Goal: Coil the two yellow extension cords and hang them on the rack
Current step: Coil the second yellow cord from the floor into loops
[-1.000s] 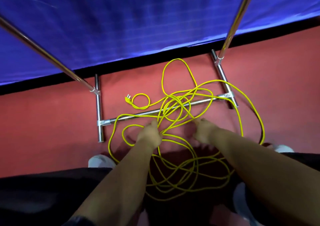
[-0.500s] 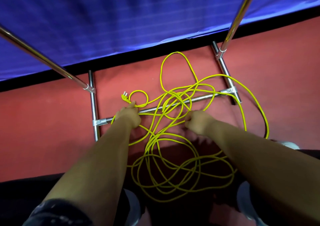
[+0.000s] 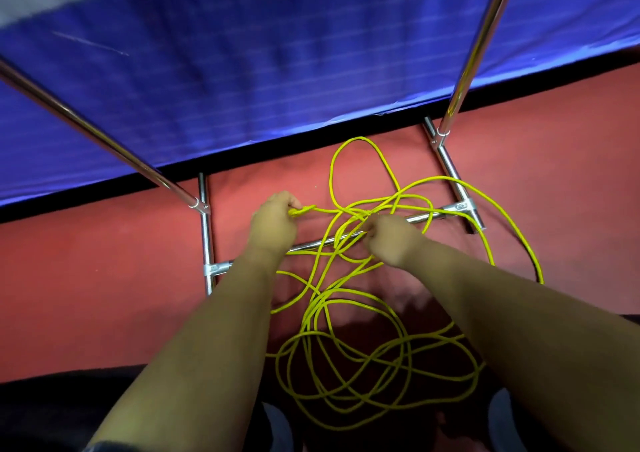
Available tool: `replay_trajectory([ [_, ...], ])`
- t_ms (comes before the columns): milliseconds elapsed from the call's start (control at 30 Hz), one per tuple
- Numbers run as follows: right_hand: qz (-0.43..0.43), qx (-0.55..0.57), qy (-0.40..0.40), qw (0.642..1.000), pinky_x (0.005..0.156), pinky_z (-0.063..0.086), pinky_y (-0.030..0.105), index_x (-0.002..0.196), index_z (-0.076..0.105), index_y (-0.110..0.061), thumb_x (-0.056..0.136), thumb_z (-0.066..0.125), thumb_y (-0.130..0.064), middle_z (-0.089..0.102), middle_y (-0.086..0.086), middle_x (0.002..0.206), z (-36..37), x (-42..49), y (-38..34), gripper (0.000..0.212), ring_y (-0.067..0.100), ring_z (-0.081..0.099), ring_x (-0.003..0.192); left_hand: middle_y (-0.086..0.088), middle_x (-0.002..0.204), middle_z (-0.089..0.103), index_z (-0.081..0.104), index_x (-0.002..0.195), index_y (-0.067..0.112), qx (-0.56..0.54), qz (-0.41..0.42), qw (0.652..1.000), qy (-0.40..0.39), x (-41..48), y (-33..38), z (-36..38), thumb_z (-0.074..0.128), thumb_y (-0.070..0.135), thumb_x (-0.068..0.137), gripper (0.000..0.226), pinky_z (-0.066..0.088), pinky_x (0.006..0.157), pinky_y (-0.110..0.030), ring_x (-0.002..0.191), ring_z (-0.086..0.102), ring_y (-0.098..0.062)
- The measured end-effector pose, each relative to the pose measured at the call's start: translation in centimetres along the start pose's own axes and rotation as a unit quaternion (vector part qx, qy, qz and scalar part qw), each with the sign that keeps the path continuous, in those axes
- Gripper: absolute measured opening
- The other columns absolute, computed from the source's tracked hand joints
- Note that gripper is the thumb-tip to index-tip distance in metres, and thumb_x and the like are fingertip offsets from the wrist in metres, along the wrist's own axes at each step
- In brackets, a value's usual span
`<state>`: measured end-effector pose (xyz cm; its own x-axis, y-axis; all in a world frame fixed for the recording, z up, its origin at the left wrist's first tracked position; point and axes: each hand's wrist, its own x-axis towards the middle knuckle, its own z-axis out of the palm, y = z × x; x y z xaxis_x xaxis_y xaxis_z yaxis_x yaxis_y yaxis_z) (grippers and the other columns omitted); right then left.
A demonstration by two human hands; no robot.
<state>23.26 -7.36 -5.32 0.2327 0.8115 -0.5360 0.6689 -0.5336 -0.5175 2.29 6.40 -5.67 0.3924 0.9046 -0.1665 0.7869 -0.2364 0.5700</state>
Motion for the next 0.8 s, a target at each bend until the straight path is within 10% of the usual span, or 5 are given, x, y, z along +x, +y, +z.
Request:
replay_trajectory([
  [200,-0.094,0.03,0.087,0.991,0.112,0.042,0.036,0.157,0.045,-0.025,0.085,0.083,-0.029,0.053,0.014,0.147,-6.8,-1.4,-4.4,0.082,0.03,0.052,0.136,0.007,0.087,0.071,0.066,0.099,0.03,-0.103,0.06,0.991,-0.063,-1.1,8.4,-4.9,0.059,-0.009,0.08,0.045,0.055,0.073,-0.03,0.077,0.067,-0.015],
  [400,-0.16,-0.028,0.08,0.983,0.079,0.05,0.037,0.103,0.075,-0.021,0.09,0.078,-0.036,0.071,0.005,0.095,-13.7,-4.8,-9.4,0.02,0.025,0.067,0.095,-0.004,0.087,0.076,0.072,0.104,0.023,-0.186,0.101,0.975,-0.059,-3.3,16.8,-12.7,0.068,-0.002,0.08,0.035,0.048,0.064,-0.027,0.07,0.061,-0.012],
  [500,-0.177,0.004,0.098,0.979,0.07,0.05,0.031,0.089,0.07,-0.018,0.103,0.062,-0.035,0.073,0.0,0.083,-17.3,-8.1,-12.5,0.023,0.019,0.066,0.08,-0.004,0.097,0.077,0.07,0.104,0.023,-0.192,0.098,0.976,-0.025,-4.1,19.7,-17.2,0.062,-0.003,0.082,0.036,0.05,0.067,-0.026,0.079,0.067,-0.011],
  [700,-0.227,0.177,0.056,0.956,0.07,0.061,0.039,0.096,0.065,-0.011,0.112,0.052,-0.024,0.079,0.009,0.089,-23.5,-15.0,-18.4,0.024,0.02,0.075,0.068,0.009,0.084,0.069,0.073,0.098,0.028,-0.162,0.069,0.983,0.06,-6.4,22.7,-26.2,0.073,0.045,0.091,0.018,0.047,0.067,-0.025,0.073,0.06,-0.007],
  [800,-0.239,0.188,0.046,0.952,0.07,0.063,0.042,0.1,0.066,-0.01,0.11,0.055,-0.024,0.08,0.012,0.094,-25.2,-17.9,-20.1,0.021,0.027,0.079,0.075,-0.004,0.083,0.066,0.075,0.1,0.024,-0.249,0.059,0.967,0.013,-8.1,23.7,-28.9,0.074,0.039,0.094,0.016,0.05,0.072,-0.035,0.074,0.061,-0.018],
])
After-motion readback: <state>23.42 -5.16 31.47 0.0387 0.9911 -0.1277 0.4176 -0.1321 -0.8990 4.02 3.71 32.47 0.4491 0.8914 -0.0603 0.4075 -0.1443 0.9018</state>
